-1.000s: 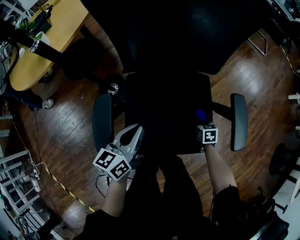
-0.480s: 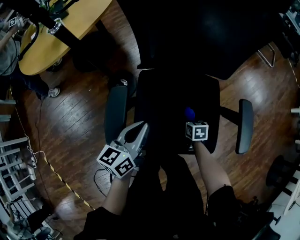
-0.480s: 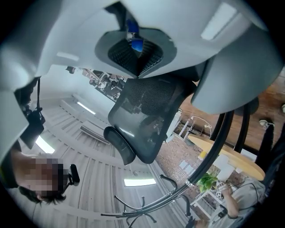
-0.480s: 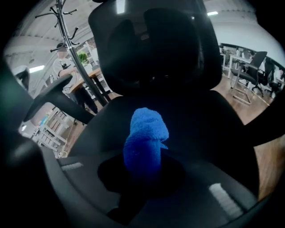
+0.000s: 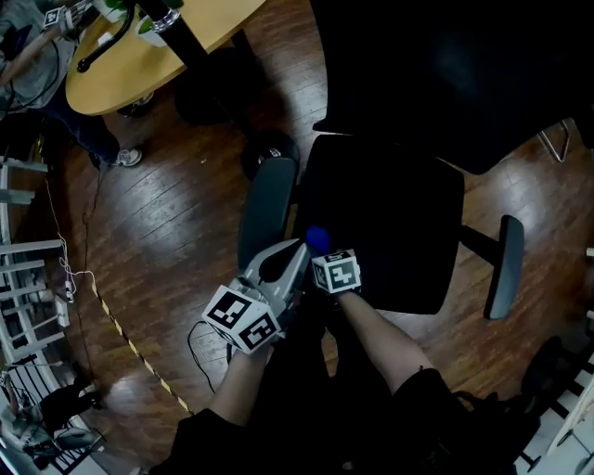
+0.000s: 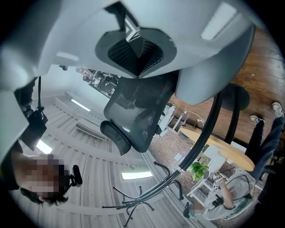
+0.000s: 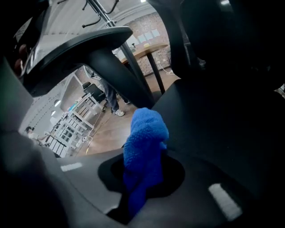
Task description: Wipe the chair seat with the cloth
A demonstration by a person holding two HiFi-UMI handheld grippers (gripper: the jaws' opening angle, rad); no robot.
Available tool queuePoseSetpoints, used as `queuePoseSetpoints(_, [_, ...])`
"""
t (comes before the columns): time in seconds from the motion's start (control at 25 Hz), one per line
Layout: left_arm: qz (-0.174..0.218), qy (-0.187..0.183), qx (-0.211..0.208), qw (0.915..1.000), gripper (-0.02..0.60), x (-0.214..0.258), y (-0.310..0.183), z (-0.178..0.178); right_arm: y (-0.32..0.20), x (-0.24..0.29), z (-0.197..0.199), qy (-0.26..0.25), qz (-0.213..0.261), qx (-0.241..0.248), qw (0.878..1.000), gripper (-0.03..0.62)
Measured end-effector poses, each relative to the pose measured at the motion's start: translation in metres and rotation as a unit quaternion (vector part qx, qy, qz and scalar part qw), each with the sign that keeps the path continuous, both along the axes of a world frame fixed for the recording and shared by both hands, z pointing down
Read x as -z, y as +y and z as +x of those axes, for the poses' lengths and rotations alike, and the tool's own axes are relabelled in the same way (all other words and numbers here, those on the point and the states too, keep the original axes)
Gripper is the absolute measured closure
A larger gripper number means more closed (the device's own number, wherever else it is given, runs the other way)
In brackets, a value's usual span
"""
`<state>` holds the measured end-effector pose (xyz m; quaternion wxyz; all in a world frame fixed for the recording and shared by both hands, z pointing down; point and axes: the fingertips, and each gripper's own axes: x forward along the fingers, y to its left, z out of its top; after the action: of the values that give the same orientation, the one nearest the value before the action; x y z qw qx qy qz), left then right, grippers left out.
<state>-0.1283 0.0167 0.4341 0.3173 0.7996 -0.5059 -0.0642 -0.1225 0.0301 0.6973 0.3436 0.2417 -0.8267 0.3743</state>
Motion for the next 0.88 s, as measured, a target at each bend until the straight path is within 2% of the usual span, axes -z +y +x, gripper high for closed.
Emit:
queuePoseSetpoints(0.2, [0.001,0.000,-0.006,1.0000,0.578,-0.002,-0.001,-0.002,-0.001,-0.003,0.005,0.001,0.012,0.009,1.000,0.554])
queuePoseSetpoints(0.36, [-0.005,0.001,-0.016,0.9999,0.578,-0.004,-0.008,0.011,-0.011,-0.001,0.029,0.006,0.014,-0.011,1.000,0.555])
queuePoseSetpoints(0.68, [-0.005,-0.010,-0.064,0.9979,0.578,-0.011,-0.026,0.056,-0.025,-0.029,0.152,0.058,-0.009,-0.099,0.993,0.554])
queuePoseSetpoints(0.88, [-0.007,-0.008,-0.084,0.9964,0.578,-0.018,-0.035,0.084,-0.036,-0.026,0.233,0.090,0.001,-0.161,0.983,0.554])
